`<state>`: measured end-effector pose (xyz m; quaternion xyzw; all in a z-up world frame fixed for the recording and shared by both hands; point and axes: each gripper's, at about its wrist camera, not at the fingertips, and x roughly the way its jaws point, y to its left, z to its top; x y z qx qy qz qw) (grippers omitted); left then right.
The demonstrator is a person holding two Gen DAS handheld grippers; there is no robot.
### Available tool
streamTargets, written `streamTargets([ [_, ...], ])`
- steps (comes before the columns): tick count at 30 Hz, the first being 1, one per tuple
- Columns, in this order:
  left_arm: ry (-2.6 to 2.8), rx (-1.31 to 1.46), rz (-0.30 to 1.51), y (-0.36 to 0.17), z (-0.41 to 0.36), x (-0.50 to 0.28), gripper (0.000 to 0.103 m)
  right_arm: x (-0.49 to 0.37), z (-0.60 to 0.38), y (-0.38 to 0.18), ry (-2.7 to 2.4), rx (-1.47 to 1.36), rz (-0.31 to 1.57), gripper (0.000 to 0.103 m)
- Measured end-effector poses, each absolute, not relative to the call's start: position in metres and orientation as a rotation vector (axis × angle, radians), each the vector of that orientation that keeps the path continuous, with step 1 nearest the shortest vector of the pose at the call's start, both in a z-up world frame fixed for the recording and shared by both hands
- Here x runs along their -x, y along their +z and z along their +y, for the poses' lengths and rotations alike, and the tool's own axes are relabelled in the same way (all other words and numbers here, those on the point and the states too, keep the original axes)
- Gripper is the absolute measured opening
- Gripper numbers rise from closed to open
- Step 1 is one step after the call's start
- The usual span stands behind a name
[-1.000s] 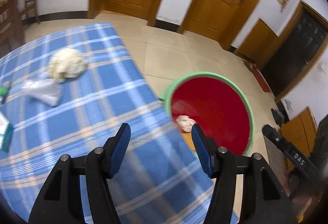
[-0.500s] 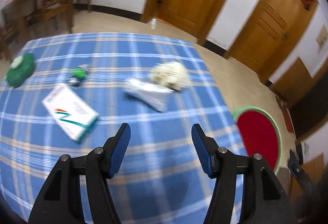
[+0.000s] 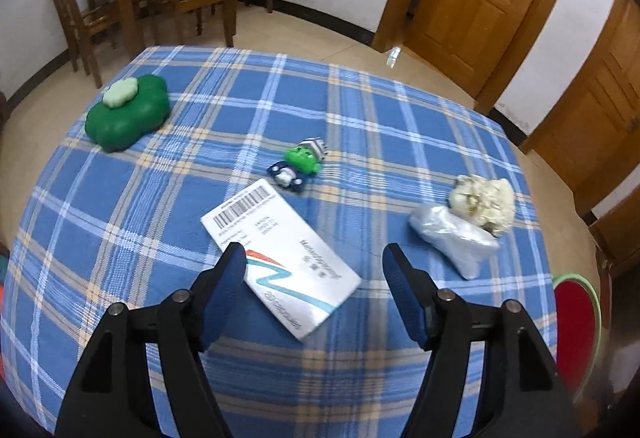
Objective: Collect trash
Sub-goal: 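Grasp the white capsule box with the left tool while the right tool returns to the table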
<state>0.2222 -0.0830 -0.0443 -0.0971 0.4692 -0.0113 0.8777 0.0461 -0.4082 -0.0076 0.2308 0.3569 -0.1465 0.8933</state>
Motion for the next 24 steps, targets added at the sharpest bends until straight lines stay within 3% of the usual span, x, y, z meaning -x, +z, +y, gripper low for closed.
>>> streamTargets([
  [18,-0.006,0.202,1.001,-0.063,-0.078,-0.223,0.078,-0.089,-0.36,-0.006,-0.186,-0.403,0.79,0.045],
  [24,-0.113,0.147,0.982,-0.063,-0.081,-0.219,0.064,-0.109,-0.336,-0.007,-0.143,-0.375,0.817,0.045],
])
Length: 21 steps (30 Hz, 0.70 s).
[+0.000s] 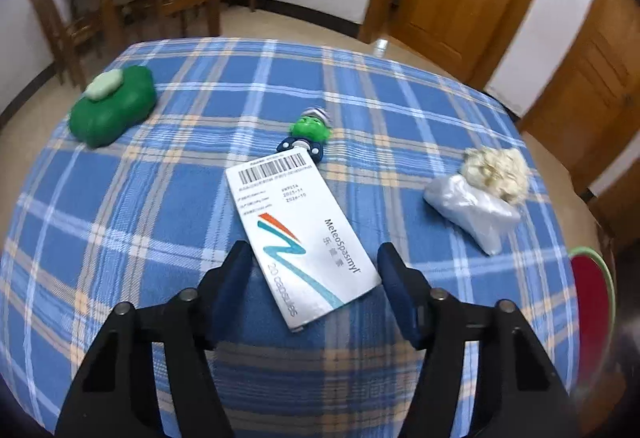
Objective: Collect trash
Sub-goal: 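Grasp the white capsule box with the left tool while the right tool returns to the table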
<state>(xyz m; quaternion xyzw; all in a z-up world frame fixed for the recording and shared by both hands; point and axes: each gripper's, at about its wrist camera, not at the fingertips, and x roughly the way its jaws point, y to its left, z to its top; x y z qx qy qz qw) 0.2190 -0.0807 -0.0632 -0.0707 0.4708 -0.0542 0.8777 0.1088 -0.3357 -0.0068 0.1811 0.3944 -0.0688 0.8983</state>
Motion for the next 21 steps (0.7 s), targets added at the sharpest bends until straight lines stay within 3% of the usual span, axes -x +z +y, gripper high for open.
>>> streamTargets([
  [6,-0.205,0.169,0.954,-0.051,-0.059,-0.207,0.063,-0.137,-0.304,-0.01,-0.085,-0.331,0.857,0.046],
  [8,-0.204,0.156,0.925,-0.045,-0.05,-0.203,0.063,-0.148,-0.291,-0.012,-0.07,-0.315,0.877,0.063],
  [15,-0.144,0.194,0.904,-0.042,-0.006,-0.204,0.063,-0.192,-0.25,-0.022,-0.024,-0.284,0.917,0.065],
  [18,-0.124,0.2,0.895,-0.043,0.008,-0.205,0.063,-0.211,-0.235,-0.027,-0.036,-0.287,0.919,0.081],
  [21,-0.117,0.206,0.89,-0.044,0.016,-0.206,0.063,-0.232,-0.221,-0.032,-0.092,-0.262,0.908,0.082],
])
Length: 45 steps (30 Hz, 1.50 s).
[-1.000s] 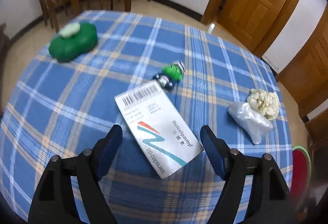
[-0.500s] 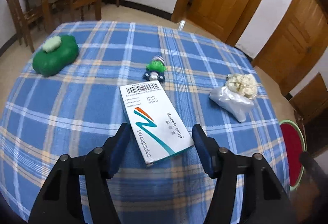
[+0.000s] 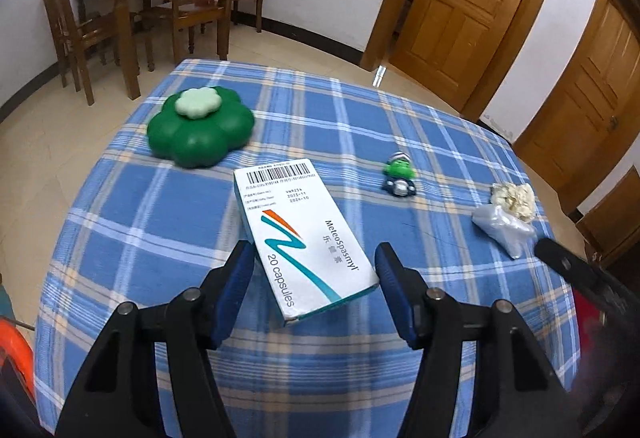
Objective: Collect trash
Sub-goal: 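Grasp the white capsule box with the left tool while the right tool returns to the table, then grasp the clear plastic bag with the right tool while the left tool holds the capsule box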
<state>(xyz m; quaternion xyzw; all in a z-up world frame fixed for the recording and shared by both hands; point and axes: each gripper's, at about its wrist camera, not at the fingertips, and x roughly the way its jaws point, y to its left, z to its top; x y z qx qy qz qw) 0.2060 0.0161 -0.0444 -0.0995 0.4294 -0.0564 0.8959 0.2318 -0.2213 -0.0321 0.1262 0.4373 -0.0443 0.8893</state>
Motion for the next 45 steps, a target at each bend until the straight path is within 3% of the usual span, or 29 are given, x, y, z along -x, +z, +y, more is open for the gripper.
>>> streamTargets([
  [12,-0.18,0.194,0.894,-0.047,0.009,-0.203,0.063,-0.282,-0.212,-0.065,-0.127,-0.272,0.971,0.083],
  [13,-0.184,0.194,0.894,-0.046,0.007,-0.202,0.063,-0.281,-0.213,-0.065,-0.117,-0.277,0.979,0.078],
  [16,-0.2,0.196,0.895,-0.045,0.003,-0.199,0.063,-0.273,-0.217,-0.064,-0.105,-0.279,0.983,0.044],
  [22,-0.225,0.194,0.89,-0.039,-0.007,-0.187,0.063,-0.25,-0.225,-0.061,-0.058,-0.289,0.979,0.029],
  [27,-0.219,0.187,0.879,-0.033,-0.01,-0.182,0.063,-0.241,-0.23,-0.056,-0.012,-0.295,0.97,0.031],
  [30,-0.213,0.183,0.874,-0.031,-0.01,-0.182,0.063,-0.244,-0.226,-0.051,0.02,-0.273,0.966,0.044],
  [31,-0.212,0.182,0.873,-0.03,-0.01,-0.183,0.063,-0.246,-0.224,-0.049,0.025,-0.253,0.96,0.053],
  [33,-0.213,0.181,0.869,-0.029,-0.011,-0.186,0.063,-0.251,-0.22,-0.047,0.033,-0.21,0.948,0.058],
  [43,-0.283,0.183,0.859,-0.029,-0.02,-0.209,0.063,-0.289,-0.21,-0.06,0.061,-0.141,0.947,0.058],
  [45,-0.305,0.175,0.859,-0.028,-0.023,-0.212,0.063,-0.294,-0.208,-0.066,0.061,-0.149,0.968,0.049],
])
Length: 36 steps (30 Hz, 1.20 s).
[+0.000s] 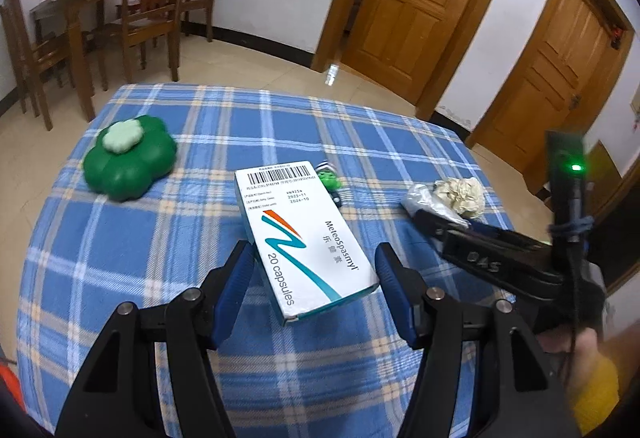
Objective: Collect trash
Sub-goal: 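Grasp the clear plastic bag with the right tool while the left tool holds the capsule box, then carry the plastic bag and capsule box over the bin and open both tools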
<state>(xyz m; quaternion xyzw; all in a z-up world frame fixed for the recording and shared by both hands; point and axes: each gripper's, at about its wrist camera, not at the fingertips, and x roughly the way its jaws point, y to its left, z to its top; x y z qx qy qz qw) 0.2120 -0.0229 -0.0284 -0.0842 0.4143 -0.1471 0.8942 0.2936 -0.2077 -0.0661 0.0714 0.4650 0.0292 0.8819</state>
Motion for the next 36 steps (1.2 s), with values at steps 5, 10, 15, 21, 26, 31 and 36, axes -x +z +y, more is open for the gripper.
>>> streamTargets([
  [5,-0.347,0.161,0.851,-0.026,-0.031,-0.216,0.063,-0.285,-0.203,-0.067,0.083,-0.184,0.957,0.039],
  [10,-0.36,0.162,0.848,-0.024,-0.036,-0.209,0.063,-0.263,-0.205,-0.06,0.101,-0.236,0.944,0.039],
  [15,-0.355,0.156,0.845,-0.018,-0.039,-0.194,0.063,-0.232,-0.213,-0.047,0.097,-0.253,0.942,0.039],
  [21,-0.376,0.115,0.818,-0.004,-0.054,-0.172,0.063,-0.187,-0.235,-0.028,0.06,-0.281,0.908,0.039],
  [26,-0.434,0.094,0.818,0.004,-0.074,-0.155,0.063,-0.156,-0.258,-0.017,0.009,-0.318,0.886,0.039],
  [31,-0.497,0.074,0.825,0.008,-0.099,-0.141,0.063,-0.127,-0.289,-0.008,-0.087,-0.346,0.863,0.039],
  [36,-0.552,0.062,0.841,0.008,-0.124,-0.131,0.063,-0.098,-0.331,-0.006,-0.195,-0.4,0.836,0.039],
])
